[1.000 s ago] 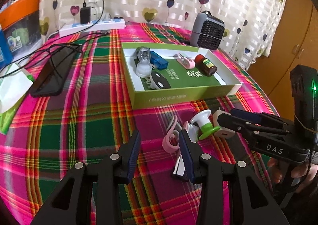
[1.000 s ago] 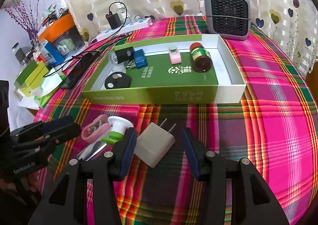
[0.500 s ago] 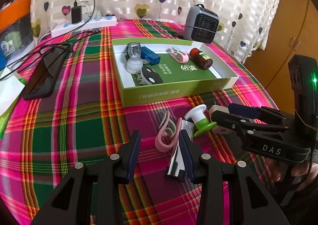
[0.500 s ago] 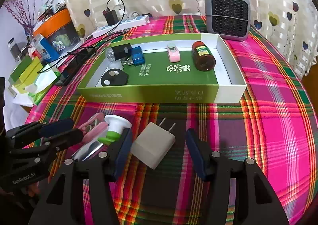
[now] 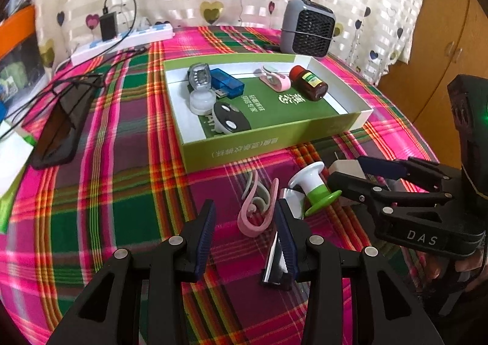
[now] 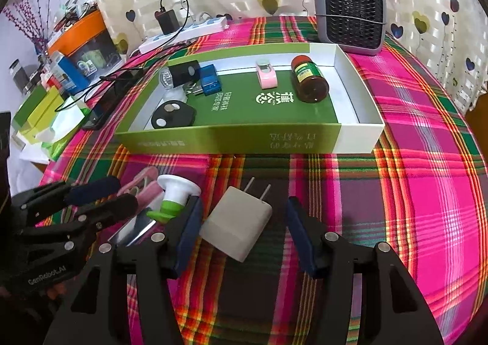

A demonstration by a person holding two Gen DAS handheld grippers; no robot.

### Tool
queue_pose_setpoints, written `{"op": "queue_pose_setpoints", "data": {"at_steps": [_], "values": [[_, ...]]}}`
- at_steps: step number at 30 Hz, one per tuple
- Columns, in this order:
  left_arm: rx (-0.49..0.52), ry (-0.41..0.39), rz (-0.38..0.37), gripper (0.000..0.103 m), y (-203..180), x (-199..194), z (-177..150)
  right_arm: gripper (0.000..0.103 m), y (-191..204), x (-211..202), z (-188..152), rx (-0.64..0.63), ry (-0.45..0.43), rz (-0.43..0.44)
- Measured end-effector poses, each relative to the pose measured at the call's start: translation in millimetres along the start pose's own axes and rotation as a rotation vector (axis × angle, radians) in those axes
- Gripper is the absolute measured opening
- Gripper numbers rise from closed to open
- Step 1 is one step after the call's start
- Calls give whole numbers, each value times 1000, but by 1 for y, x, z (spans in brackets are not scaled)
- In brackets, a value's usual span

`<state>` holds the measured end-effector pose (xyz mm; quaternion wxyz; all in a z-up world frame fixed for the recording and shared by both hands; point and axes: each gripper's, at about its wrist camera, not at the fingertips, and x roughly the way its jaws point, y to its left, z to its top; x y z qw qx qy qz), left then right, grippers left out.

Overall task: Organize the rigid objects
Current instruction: 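Grasp the pink hook with the left gripper while the right grasps the white plug charger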

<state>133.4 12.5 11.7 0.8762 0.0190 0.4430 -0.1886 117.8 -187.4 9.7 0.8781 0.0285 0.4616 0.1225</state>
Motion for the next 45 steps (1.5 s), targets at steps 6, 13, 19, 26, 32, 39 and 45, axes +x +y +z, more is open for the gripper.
{"op": "queue_pose_setpoints", "data": {"at_steps": [6, 13, 19, 26, 32, 39, 45], "values": [[-1, 18, 9, 39, 2, 8, 4, 57, -2, 0, -1, -33, 3, -67], [-3, 13, 53, 39, 6, 11, 7, 57, -3, -1, -3, -54, -2, -105], [-7, 9, 66, 39, 8, 12, 8, 57, -3, 0, -4, -66, -8, -130], [-14, 5, 85, 39, 6, 13, 8, 57, -4, 0, -5, -63, -18, -135], [-18, 4, 91, 38, 6, 13, 7, 56, -4, -1, -5, -63, -25, -133], [-26, 2, 106, 30, 9, 12, 7, 47, -6, -3, -5, -55, -33, -126], [-36, 1, 113, 24, 11, 11, 7, 37, -9, -4, -5, -41, -38, -123]]}}
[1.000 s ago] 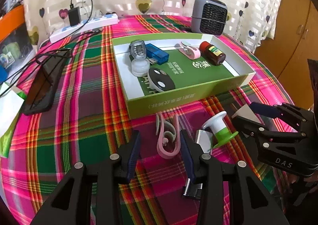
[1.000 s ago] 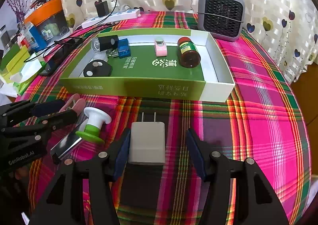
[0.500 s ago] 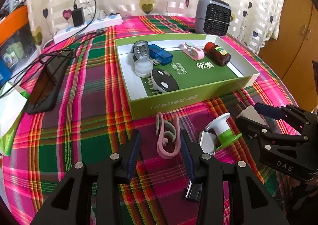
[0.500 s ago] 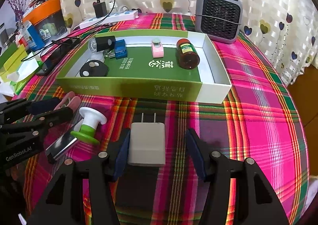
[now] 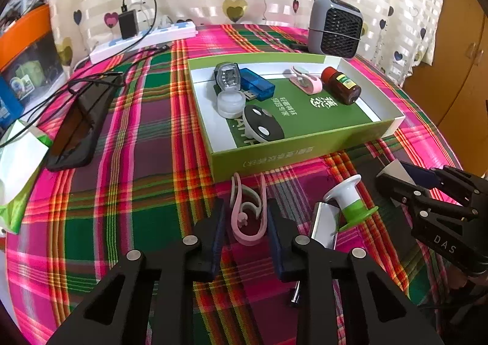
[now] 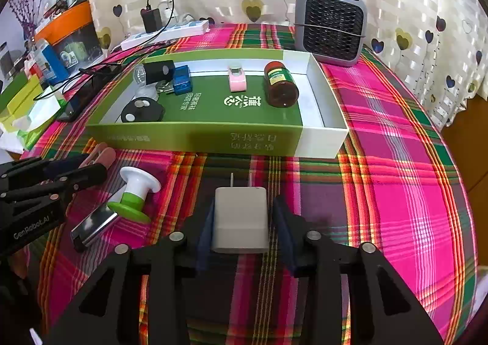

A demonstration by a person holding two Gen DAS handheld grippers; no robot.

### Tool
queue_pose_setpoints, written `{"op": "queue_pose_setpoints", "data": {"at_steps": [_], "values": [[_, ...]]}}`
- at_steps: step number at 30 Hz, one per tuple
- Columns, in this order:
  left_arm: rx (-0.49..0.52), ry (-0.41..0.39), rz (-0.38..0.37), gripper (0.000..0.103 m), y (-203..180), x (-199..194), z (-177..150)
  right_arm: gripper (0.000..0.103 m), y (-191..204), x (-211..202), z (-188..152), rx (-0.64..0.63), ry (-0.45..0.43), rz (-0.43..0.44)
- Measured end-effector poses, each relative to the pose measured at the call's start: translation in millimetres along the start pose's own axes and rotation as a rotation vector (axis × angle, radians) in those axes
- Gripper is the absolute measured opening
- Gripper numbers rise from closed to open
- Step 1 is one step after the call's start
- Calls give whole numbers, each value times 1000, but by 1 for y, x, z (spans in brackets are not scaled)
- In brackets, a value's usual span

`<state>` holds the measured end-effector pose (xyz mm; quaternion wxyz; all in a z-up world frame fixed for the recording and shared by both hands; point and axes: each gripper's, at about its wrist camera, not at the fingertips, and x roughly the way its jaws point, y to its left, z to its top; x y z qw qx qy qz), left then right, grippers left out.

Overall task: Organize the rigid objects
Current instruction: 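Grasp the pink hook with the left gripper while the right grasps the white plug charger, then carry the pink hook and white charger over the green box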

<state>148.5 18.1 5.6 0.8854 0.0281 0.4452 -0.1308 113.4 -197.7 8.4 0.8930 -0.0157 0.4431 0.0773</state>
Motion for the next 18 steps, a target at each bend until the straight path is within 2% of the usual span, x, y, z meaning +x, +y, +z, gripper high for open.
{"op": "queue_pose_setpoints", "data": {"at_steps": [18], "values": [[-18, -3, 3, 22, 4, -2, -2, 35, 1, 0, -1, -3, -1, 5]]}}
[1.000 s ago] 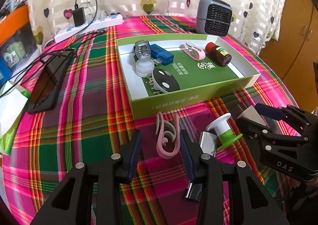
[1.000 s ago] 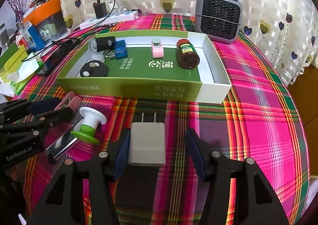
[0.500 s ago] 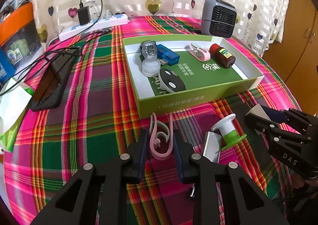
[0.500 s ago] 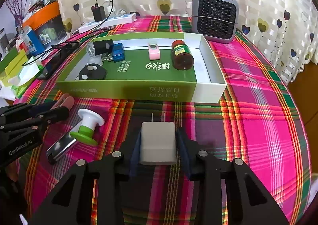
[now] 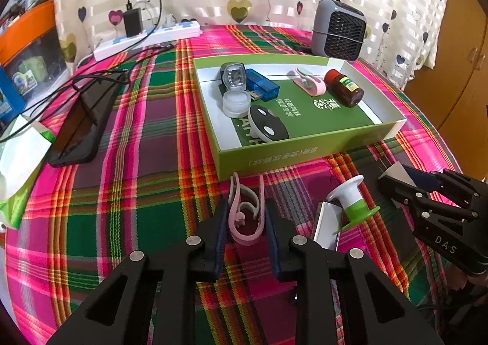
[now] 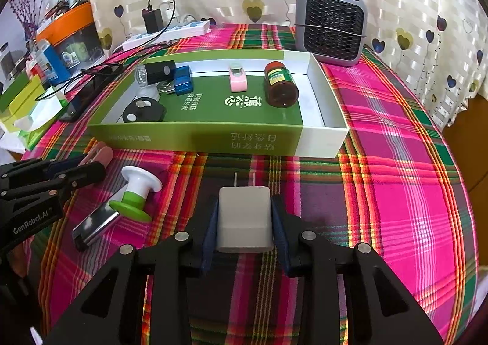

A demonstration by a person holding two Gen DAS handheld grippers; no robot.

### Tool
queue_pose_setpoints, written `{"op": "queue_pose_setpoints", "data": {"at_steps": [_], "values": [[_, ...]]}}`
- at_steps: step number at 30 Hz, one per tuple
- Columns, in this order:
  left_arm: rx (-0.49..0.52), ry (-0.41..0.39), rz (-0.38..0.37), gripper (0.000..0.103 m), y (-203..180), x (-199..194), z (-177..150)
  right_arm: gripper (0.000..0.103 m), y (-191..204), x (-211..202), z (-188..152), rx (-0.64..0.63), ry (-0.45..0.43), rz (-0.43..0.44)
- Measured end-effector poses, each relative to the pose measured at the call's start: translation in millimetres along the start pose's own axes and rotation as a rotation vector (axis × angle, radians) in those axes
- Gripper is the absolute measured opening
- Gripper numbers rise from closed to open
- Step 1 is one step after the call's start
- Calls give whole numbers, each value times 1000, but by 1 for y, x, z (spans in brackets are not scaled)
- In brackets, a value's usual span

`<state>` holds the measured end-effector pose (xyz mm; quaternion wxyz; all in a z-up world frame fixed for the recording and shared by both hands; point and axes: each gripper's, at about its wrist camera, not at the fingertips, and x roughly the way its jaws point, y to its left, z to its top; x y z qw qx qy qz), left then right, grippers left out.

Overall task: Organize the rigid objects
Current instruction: 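Carry the pink hook and white charger over the green box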

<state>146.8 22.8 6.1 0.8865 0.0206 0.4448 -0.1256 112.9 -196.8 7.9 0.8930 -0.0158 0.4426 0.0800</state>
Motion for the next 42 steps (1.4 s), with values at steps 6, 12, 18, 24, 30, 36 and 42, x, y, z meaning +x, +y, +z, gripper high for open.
{"op": "queue_pose_setpoints", "data": {"at_steps": [6, 12, 18, 24, 30, 36, 42], "values": [[-6, -3, 5, 22, 2, -1, 0, 35, 0, 0, 0, 1, 0, 3], [-8, -9, 5, 22, 2, -3, 0, 35, 2, -1, -2, -2, 0, 13], [-10, -21, 6, 22, 2, -7, 0, 35, 1, -4, -2, -5, -8, 25], [-11, -35, 7, 22, 2, -13, 3, 35, -1, -8, 0, -6, -20, 35], [-12, -51, 2, 22, 1, -20, 7, 34, -4, -12, 2, -3, -32, 38], [-6, -71, -3, 22, -1, -27, 11, 35, -6, -19, 6, -1, -50, 48], [-13, -92, -3, 22, 0, -31, 20, 35, -9, -25, 15, -1, -75, 58]]}}
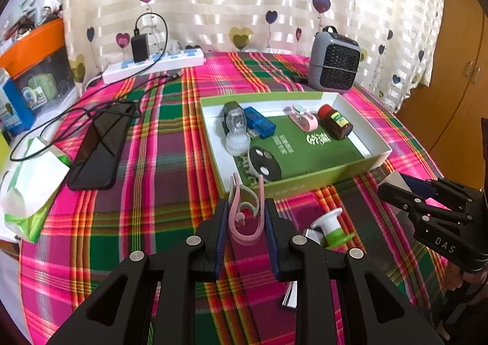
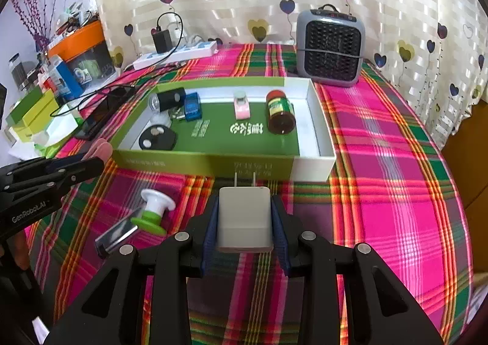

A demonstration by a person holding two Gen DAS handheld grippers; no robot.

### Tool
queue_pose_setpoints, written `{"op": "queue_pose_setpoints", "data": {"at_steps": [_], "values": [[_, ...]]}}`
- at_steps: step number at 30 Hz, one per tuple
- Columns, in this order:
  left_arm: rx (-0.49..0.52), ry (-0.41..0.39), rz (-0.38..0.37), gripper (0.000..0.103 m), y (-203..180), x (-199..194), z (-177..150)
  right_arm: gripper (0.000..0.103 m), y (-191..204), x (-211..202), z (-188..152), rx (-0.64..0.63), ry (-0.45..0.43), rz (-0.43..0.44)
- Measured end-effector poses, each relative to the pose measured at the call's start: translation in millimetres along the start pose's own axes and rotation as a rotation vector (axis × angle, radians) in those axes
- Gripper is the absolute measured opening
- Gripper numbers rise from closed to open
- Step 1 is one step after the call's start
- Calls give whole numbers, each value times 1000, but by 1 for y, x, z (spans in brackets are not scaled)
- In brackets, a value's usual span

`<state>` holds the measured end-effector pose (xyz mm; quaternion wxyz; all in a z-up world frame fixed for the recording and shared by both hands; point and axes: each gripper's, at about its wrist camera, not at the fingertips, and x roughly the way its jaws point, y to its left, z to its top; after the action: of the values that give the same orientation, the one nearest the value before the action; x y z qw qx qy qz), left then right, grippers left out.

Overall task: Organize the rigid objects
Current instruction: 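Carry the pink hook and white charger over the green box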

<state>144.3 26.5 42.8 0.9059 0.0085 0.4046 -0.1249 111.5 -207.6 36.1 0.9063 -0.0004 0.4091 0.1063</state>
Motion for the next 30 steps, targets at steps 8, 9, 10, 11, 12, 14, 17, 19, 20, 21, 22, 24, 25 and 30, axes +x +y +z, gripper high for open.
{"op": "queue_pose_setpoints", "data": {"at_steps": [8, 9, 10, 11, 12, 14, 17, 19, 20, 21, 22, 24, 25, 30], "values": [[-7, -19, -4, 22, 2, 3, 16, 35, -6, 0, 16, 3, -19, 14], [-8, -20, -6, 22, 2, 4, 17, 35, -6, 0, 18, 1, -21, 16], [-11, -19, -6, 22, 3, 5, 19, 35, -5, 1, 21, -4, -23, 18], [-9, -20, -6, 22, 2, 6, 20, 35, -6, 1, 23, -7, -25, 21], [-8, -20, -6, 22, 2, 7, 21, 35, -5, 2, 26, -10, -26, 23], [-8, -17, -7, 22, 1, 11, 23, 35, -6, 5, 32, -9, -26, 35], [-4, -18, -11, 22, -1, 14, 27, 35, -7, 10, 43, -1, -24, 69], [-5, -15, -8, 22, -1, 17, 28, 35, -6, 14, 51, -5, -26, 91], [-9, -12, -8, 22, -1, 19, 29, 35, -5, 15, 55, -11, -28, 101], [-14, -11, -9, 22, 0, 21, 30, 35, -4, 19, 60, -16, -27, 118], [-19, -12, -10, 22, 0, 23, 31, 35, -5, 22, 64, -12, -22, 131], [-19, -12, -12, 22, -1, 26, 33, 35, -4, 28, 71, -13, -18, 146], [-17, -11, -10, 22, -2, 28, 33, 35, -2, 33, 76, -23, -15, 152], [-12, 3, -14, 22, -4, 38, 35, 35, 7, 54, 92, -53, 2, 165]]}}
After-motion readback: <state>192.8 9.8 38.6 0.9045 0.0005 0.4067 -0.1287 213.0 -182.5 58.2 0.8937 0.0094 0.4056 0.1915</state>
